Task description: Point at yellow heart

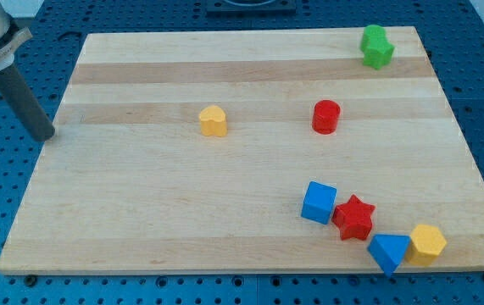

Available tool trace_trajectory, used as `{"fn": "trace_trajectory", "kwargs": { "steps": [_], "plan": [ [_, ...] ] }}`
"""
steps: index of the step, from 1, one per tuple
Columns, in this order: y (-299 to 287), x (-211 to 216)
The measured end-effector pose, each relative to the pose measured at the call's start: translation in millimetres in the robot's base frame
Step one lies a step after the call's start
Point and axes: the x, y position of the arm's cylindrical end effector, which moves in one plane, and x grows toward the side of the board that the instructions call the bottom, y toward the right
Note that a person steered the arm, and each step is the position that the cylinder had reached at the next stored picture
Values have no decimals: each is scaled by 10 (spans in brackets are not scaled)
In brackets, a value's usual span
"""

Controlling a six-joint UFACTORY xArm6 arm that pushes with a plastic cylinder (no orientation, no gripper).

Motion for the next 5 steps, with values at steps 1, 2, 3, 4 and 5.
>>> {"fn": "trace_trajectory", "kwargs": {
  "steps": [1, 2, 3, 4, 5],
  "plan": [
    [-2, 0],
    [-1, 121],
    [120, 507],
    [769, 570],
    [1565, 573]
  ]
}}
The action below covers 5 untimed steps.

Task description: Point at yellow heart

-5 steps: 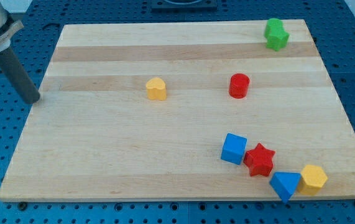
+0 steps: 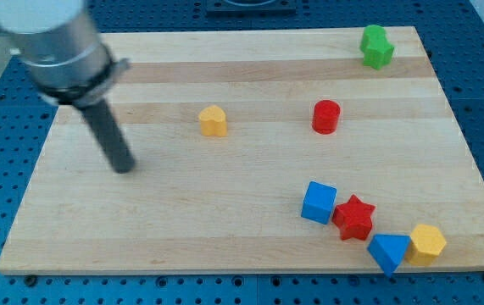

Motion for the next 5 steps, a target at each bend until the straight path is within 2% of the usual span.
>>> {"fn": "trace_trajectory", "kwargs": {
  "steps": [2, 3, 4, 5],
  "plan": [
    [1331, -484],
    [1796, -701],
    [1648, -720],
    [1187, -720]
  ]
}}
